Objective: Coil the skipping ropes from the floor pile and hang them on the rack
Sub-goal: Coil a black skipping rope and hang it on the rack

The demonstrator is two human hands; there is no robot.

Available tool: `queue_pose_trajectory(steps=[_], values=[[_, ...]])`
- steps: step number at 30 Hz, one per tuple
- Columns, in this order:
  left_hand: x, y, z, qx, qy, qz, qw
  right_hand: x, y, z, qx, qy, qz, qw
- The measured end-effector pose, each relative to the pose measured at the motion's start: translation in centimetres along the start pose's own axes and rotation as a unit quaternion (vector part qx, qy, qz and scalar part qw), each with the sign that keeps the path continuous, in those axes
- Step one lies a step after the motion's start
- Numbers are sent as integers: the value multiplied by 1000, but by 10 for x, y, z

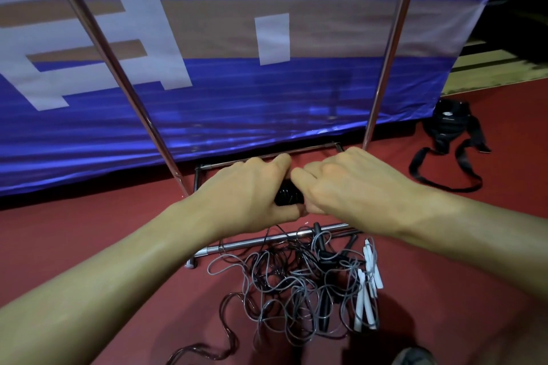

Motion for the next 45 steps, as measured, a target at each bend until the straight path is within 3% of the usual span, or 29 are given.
queue_pose_trajectory(steps=[7, 12, 14, 17, 19, 21, 26, 29, 32, 39, 42, 45], values=[[0, 18, -7, -46, -43, -129, 990, -35, 22, 6, 25, -132, 98, 986], [-3, 38, -11, -72, -50, -201, 976, -55, 48, 3, -47, -190, 161, 967], [-3, 39, -15, -76, -55, -189, 978, -56, 48, 4, -53, -191, 204, 959], [-2, 36, -21, -76, -59, -145, 985, -45, 30, 5, 26, -153, 300, 941], [-2, 33, -25, -64, -61, -147, 985, -35, 18, 4, 78, -132, 311, 938], [-6, 32, -28, -46, -71, -165, 983, -33, 16, 5, 82, -120, 309, 940], [-9, 41, -37, -56, -61, -221, 972, -48, 22, 6, 8, -156, 488, 859], [0, 48, -36, -93, -30, -293, 951, -69, 27, 4, -57, -215, 485, 846], [12, 52, -33, -120, 7, -296, 947, -100, 31, -5, -128, -309, 461, 822], [16, 65, -25, -138, 20, -292, 946, -117, 37, -4, -217, -409, 546, 699], [19, 72, -27, -144, 19, -298, 944, -111, 48, 6, -214, -388, 538, 717], [22, 76, -36, -149, 19, -295, 943, -91, 57, 27, -160, -321, 552, 753]])
Point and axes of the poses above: each hand's wrist, its own z-axis towards the middle knuckle, its own y-axis out of the back of the hand, x = y × z, the point moved 9 cm from there along z, towards the middle knuckle, and after that the axes turned 1 degree about -x, right-handed, at the moved point
